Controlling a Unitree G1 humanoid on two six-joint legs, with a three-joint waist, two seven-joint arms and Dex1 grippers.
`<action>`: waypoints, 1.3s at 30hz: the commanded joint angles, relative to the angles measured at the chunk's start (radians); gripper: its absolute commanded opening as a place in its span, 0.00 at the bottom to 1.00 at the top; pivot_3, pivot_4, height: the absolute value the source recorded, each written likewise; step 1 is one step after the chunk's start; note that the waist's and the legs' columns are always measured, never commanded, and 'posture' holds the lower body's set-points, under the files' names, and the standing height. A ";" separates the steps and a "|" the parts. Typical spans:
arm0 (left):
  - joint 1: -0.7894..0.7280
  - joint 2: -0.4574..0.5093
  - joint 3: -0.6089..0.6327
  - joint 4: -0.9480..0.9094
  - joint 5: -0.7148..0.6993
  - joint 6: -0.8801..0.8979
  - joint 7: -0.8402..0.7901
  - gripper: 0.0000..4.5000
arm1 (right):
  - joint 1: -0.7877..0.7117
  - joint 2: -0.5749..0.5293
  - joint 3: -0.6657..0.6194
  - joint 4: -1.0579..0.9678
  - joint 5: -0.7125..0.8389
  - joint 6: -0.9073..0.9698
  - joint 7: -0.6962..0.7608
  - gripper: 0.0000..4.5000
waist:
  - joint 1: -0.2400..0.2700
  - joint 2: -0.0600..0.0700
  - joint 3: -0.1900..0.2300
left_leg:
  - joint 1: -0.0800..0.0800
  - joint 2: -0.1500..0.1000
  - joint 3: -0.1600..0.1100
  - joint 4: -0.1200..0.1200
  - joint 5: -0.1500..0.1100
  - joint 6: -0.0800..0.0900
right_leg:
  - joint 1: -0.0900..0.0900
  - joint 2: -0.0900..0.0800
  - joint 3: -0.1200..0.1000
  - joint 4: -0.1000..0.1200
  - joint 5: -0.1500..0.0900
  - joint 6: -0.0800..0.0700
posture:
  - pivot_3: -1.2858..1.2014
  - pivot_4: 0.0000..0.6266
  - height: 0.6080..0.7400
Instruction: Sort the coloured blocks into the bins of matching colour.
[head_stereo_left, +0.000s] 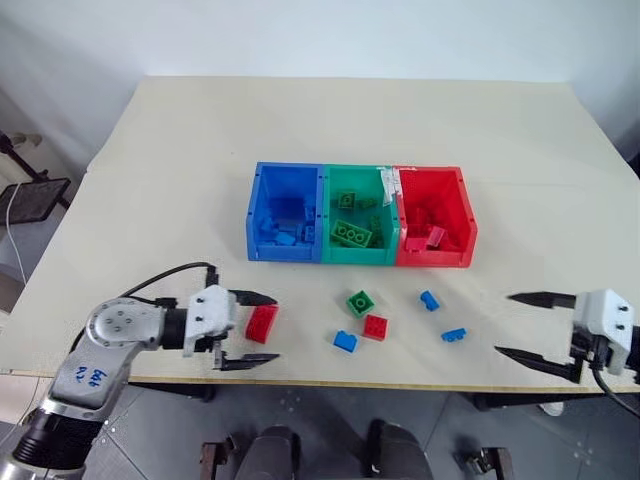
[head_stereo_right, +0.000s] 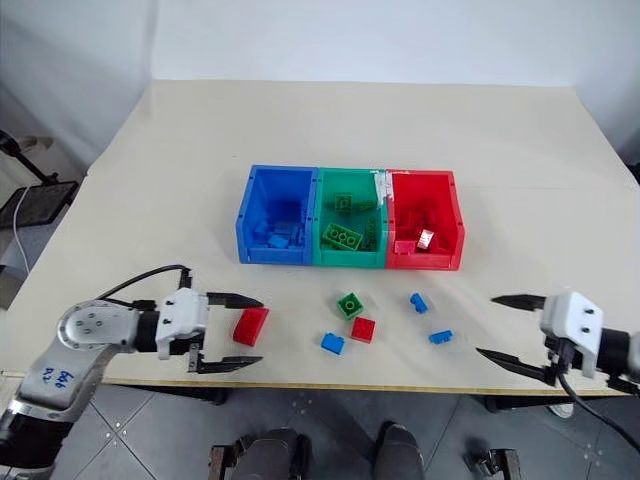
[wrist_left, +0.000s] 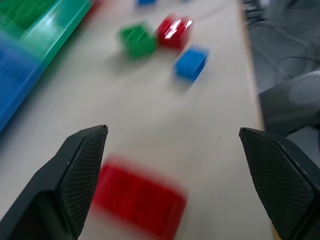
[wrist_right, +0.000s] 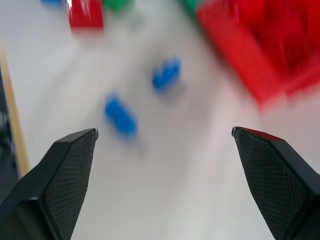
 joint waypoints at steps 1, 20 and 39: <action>-0.005 -0.037 0.004 -0.082 -0.064 0.033 0.025 1.00 | -0.010 -0.026 0.008 -0.008 -0.013 -0.029 0.022 1.00 | -0.005 0.000 0.000 | 0.001 0.000 0.001 0.000 0.000 0.000 | 0.000 0.001 0.001 0.000 0.000 0.000 | 0.52 0.24 1.00; 0.180 0.008 0.173 -0.061 -0.086 -0.059 0.028 1.00 | -0.330 0.028 0.447 -0.018 -0.191 0.135 -0.026 0.66 | 0.000 -0.001 -0.001 | 0.001 0.008 0.003 0.001 -0.002 -0.003 | 0.000 0.009 0.002 -0.002 0.001 -0.004 | 0.52 0.24 1.00; 0.295 -0.083 0.361 -0.037 -0.127 -0.060 0.186 1.00 | -0.751 0.393 0.562 -0.273 0.072 0.606 -0.313 0.07 | -0.028 0.001 0.000 | 0.002 0.013 0.002 0.001 -0.004 -0.008 | -0.004 0.013 0.003 0.003 0.000 -0.008 | 0.52 0.24 1.00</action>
